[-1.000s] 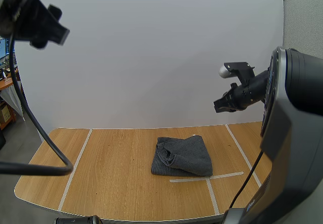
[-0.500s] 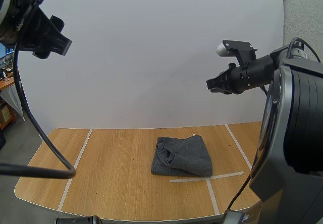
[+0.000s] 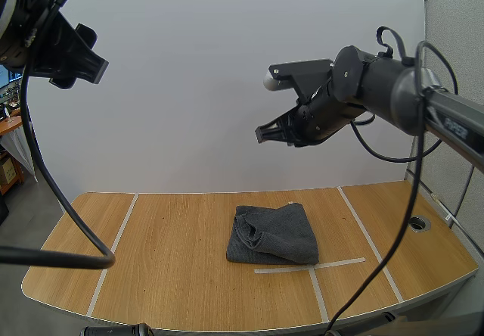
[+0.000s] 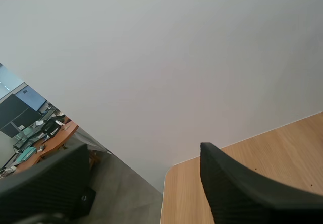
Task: Fold the towel
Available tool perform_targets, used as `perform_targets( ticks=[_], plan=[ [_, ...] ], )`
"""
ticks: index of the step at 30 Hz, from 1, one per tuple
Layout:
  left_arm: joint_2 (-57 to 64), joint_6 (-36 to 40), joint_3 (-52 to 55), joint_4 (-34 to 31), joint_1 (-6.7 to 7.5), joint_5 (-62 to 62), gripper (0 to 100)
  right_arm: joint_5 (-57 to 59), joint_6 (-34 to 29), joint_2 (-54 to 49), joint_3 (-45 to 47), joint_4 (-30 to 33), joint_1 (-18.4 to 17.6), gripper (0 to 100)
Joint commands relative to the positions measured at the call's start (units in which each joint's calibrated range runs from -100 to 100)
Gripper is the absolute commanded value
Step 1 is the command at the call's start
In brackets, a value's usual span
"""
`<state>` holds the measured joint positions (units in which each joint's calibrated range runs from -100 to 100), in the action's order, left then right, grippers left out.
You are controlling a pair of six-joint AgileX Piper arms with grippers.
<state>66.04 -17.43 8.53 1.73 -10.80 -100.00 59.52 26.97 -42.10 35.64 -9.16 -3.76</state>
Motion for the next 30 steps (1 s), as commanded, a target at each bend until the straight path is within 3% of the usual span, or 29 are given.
perform_targets(
  ticks=[1,7,12,17,21,30],
  plan=[
    [0.07,0.12,0.11,0.69,0.17,0.0,100,-1.87,-2.41,-6.29,0.11,3.68,-0.45,0],
    [0.07,1.09,0.11,3.83,0.17,0.0,100,1.73,-2.06,-22.63,0.11,3.86,-0.45,0],
    [0.07,0.6,0.11,8.86,0.17,0.0,100,16.62,-2.06,-33.67,2.12,2.87,-0.45,0],
    [0.07,-10.33,2.69,19.76,0.17,0.0,100,18.2,-2.06,-43.84,7.85,2.2,-0.45,0],
    [-0.88,-15.82,8.02,23.87,0.17,0.0,100,23.02,-2.06,-49.26,9.63,2.06,-0.45,0],
    [-4.03,-26.65,25.45,38.17,0.17,0.0,100,29.26,-2.06,-52.36,9.63,5.05,-0.45,0]
  ],
)
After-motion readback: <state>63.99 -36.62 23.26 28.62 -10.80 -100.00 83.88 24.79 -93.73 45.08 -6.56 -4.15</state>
